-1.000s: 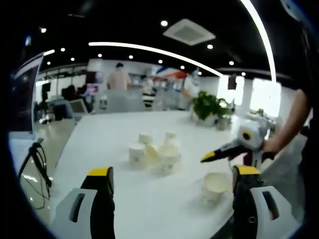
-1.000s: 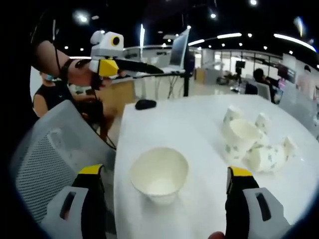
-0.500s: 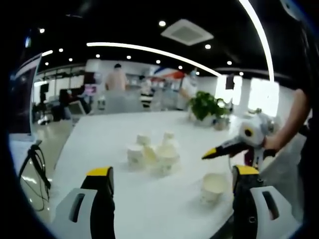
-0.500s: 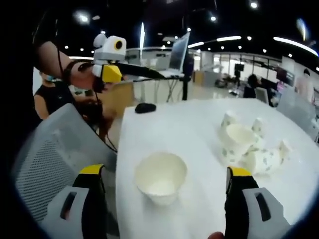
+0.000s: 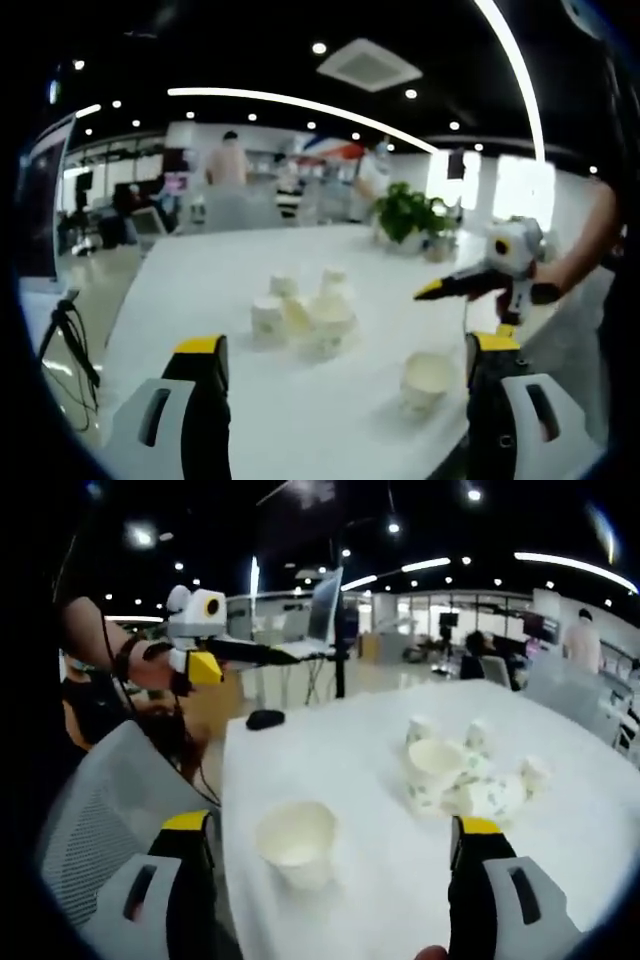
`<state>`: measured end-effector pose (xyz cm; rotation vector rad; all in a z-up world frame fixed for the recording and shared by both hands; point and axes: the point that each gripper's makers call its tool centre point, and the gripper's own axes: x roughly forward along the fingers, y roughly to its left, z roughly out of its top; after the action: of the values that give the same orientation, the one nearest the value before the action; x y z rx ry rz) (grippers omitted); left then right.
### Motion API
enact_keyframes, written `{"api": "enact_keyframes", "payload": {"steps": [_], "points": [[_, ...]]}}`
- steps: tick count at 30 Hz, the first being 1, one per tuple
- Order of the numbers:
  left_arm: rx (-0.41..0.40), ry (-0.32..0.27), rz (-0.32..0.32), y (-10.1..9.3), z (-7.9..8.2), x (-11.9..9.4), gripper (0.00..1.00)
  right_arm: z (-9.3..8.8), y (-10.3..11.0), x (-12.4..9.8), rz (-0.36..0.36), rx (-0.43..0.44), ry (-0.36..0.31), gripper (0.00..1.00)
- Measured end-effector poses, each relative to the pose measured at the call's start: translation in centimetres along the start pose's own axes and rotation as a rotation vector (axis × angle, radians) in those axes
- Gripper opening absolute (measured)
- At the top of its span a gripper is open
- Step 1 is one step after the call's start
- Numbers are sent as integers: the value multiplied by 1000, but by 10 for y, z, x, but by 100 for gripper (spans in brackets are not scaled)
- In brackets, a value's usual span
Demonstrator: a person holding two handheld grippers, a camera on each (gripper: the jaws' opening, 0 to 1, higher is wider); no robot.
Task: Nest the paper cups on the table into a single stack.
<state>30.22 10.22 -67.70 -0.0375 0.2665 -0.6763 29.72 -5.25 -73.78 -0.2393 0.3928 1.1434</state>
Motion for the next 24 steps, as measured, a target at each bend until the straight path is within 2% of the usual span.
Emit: {"api": "enact_keyframes", "payload": {"steps": [17, 24], "points": [[-4, -2, -7, -1, 2, 2, 99, 10, -43, -37, -134, 22, -35, 94], [-3, -1, -15, -1, 2, 5, 99, 4, -66, -56, -200, 35, -29, 93]]}}
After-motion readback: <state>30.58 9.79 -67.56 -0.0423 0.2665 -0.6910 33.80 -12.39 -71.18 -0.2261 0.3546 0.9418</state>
